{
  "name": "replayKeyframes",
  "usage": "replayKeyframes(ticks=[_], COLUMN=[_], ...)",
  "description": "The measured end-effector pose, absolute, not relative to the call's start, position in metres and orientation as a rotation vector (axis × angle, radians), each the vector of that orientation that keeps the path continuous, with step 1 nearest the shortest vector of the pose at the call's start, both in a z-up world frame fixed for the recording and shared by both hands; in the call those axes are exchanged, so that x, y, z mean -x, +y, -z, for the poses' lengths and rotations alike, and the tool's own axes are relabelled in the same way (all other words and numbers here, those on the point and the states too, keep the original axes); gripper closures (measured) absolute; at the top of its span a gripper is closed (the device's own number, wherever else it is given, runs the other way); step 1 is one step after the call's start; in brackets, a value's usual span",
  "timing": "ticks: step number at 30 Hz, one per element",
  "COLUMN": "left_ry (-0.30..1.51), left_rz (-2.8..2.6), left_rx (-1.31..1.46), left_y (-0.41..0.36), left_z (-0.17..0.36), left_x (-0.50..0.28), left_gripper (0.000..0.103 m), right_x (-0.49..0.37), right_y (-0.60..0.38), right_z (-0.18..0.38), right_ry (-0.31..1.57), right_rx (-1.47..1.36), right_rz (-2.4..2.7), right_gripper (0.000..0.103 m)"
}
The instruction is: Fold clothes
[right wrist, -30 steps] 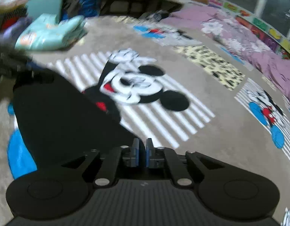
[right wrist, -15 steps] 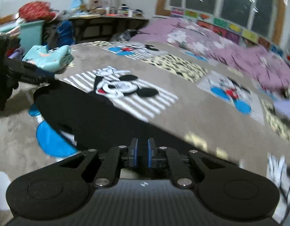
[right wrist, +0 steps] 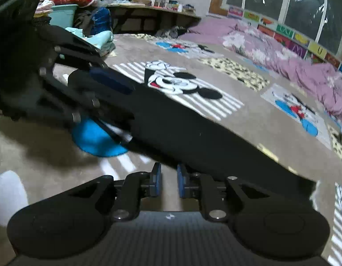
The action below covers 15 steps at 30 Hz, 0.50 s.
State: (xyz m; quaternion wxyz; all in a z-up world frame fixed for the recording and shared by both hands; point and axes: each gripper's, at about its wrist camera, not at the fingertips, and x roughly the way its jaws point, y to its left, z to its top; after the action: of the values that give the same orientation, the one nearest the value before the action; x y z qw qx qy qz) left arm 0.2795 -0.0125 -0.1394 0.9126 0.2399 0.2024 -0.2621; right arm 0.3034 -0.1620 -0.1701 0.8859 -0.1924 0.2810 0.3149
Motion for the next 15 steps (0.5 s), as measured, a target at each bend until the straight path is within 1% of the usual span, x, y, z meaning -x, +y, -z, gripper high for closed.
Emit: replayKeyframes(ticks=[3,5,6,7,11,14,15], left_ry=[0.418,0.422,0.423,0.419,0.417,0.417,0.415], left_rz=[0.581,0.603,0.615,0.622,0.695,0.673,0.661], left_rx=[-0.503,-0.477,-0.458,-0.448,-0.406,-0.452,-0.457], left_y=[-0.013,-0.008,-0.003,0.0,0.005,-0.008,-0.011], left_z=[0.144,0.142,0.139,0.136,0.13,0.138,0.141], left_x=[-0.278,-0.279,-0.279,-0.277,-0.274,-0.274,-0.275], left_gripper=[0.073,0.073,0.072,0.071,0.06,0.059,0.066], right_x=[-0.298,-0.298,-0.299,-0.299,-0.296,-0.292,-0.291], right_y=[-0.157,-0.154,-0.154,-0.154,-0.152,-0.15,-0.149], right_z=[0.17,0.173,0.175,0.176,0.177,0.177,0.177], right_ry=[0.545,0.541,0.541,0.54,0.528,0.517,0.514], right_rx=[0.44,0.451,0.45,0.449,0.467,0.484,0.49], right_rz=[-0.658,-0.657,-0.654,-0.651,-0.656,-0.663,-0.665], right_gripper=[0.083,0.077,0.076,0.076,0.075,0.075,0.075])
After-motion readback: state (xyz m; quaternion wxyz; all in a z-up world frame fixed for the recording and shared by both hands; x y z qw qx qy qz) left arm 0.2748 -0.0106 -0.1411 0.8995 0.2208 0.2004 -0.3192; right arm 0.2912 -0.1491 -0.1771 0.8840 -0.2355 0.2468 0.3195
